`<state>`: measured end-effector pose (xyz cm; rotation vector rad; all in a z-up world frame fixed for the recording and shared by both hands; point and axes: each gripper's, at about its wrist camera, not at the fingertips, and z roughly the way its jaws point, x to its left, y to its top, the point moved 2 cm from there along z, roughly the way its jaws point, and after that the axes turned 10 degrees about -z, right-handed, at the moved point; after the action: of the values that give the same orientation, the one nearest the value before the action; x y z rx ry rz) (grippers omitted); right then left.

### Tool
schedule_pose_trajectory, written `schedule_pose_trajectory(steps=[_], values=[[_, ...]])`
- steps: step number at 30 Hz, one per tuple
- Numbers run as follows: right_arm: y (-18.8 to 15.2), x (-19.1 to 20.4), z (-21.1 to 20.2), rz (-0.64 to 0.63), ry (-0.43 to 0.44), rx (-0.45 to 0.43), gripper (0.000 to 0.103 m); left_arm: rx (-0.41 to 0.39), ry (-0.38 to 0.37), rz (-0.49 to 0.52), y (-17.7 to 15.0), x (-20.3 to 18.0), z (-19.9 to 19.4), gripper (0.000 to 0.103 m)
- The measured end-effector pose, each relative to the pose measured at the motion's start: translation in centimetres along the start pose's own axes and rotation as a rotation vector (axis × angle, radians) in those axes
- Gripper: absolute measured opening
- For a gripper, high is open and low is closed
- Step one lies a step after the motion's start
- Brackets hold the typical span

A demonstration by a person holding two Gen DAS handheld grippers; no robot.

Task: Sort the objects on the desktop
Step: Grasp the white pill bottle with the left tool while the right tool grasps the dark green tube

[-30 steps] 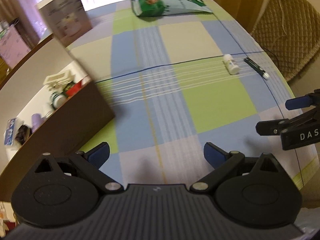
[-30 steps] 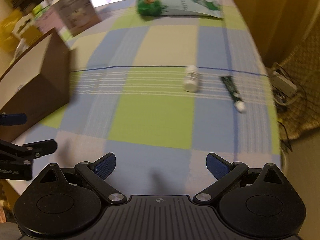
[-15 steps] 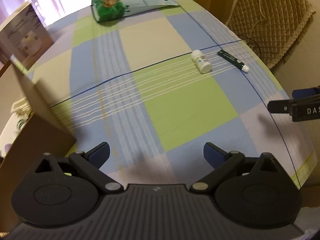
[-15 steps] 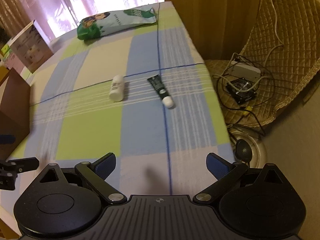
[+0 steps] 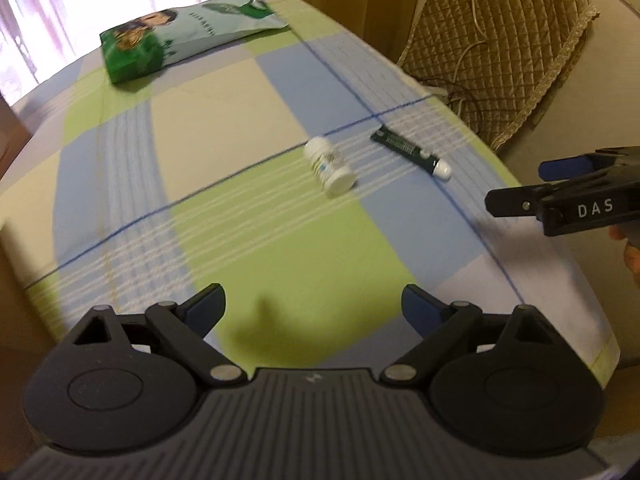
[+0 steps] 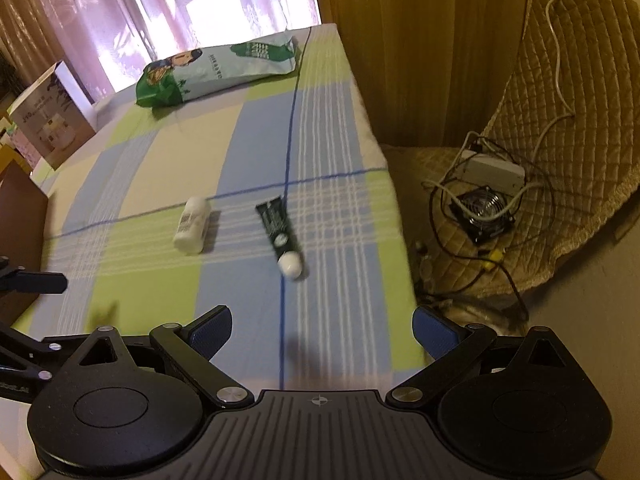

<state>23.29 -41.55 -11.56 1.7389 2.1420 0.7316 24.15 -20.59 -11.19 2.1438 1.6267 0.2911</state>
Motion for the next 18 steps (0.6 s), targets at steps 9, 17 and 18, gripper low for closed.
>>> schedule_pose_trajectory(steps=[9,17,18], values=[[1.6,-3.0,0.9,0.055,-0.02,-0.028,0.102,-0.05,-0.042,0.016,3.9,-1.7,3.4,0.075],[1.7,-5.5,0.8,0.112,-0.046,-0.031,0.102,-0.08,-0.051,0.006,6.3,-2.2,6.0,0.068],[1.7,-5.5,0.8,0.11,-0.045,-0.031,0.102,-0.083,-0.048,0.004,6.5,-2.1,6.4,0.064]])
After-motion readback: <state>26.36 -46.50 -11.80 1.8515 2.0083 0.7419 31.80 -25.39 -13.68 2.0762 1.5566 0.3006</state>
